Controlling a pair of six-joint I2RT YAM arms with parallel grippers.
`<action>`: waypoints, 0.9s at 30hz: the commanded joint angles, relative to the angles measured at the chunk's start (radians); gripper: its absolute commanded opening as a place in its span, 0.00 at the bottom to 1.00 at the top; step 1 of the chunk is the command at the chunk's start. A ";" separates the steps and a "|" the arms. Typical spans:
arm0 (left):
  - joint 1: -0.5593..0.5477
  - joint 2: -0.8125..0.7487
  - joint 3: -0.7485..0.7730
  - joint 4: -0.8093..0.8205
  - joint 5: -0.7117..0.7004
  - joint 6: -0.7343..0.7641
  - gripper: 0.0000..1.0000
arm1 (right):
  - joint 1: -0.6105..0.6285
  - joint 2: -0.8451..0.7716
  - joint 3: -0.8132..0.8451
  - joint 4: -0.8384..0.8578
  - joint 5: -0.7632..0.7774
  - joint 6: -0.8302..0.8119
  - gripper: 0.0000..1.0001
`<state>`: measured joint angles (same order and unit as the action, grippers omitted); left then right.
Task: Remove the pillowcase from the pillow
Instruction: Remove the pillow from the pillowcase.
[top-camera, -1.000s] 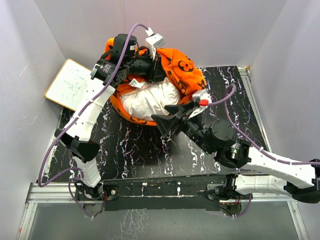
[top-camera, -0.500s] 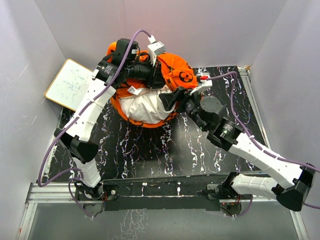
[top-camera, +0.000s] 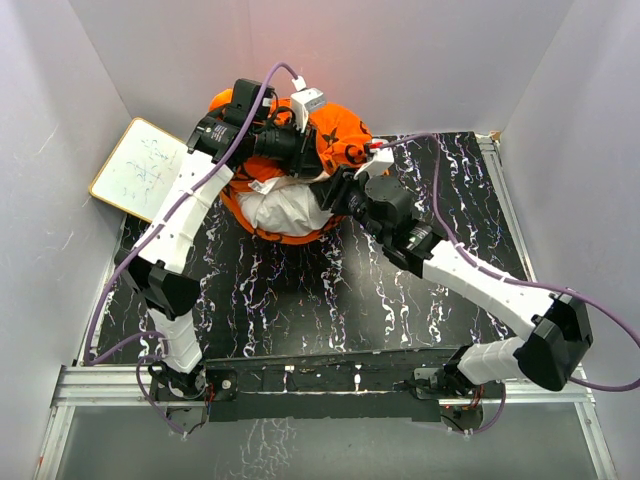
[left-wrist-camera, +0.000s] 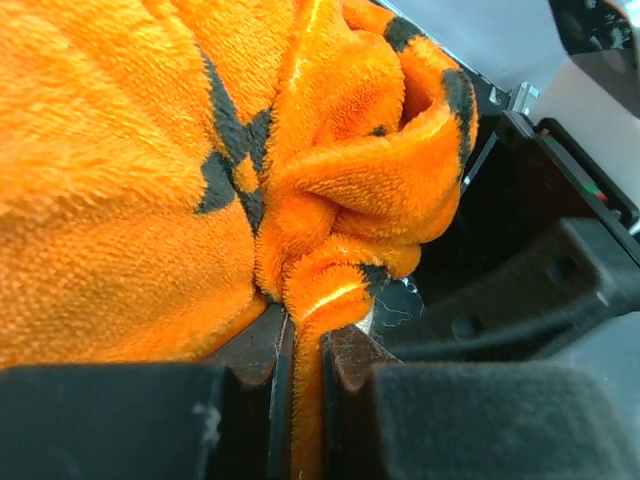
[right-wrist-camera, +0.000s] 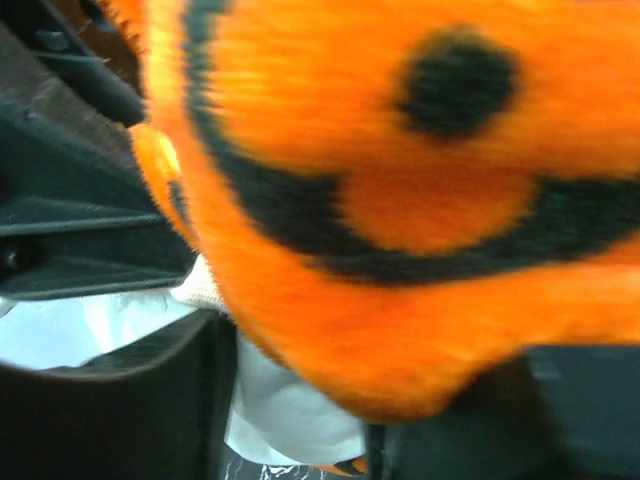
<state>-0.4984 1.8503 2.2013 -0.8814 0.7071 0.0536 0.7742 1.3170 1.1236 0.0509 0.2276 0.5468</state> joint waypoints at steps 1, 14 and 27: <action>-0.015 -0.034 -0.010 -0.046 0.084 -0.017 0.00 | 0.002 0.012 0.006 0.187 -0.026 0.021 0.35; -0.143 -0.187 -0.165 0.282 -0.285 0.302 0.10 | 0.003 -0.061 -0.122 0.449 -0.242 -0.044 0.08; -0.248 -0.346 -0.483 0.436 -0.613 0.885 0.75 | -0.002 -0.152 -0.140 0.433 -0.285 -0.085 0.08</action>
<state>-0.7483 1.5139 1.7550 -0.4583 0.1463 0.7898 0.7513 1.2438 0.9646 0.3176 0.0490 0.4679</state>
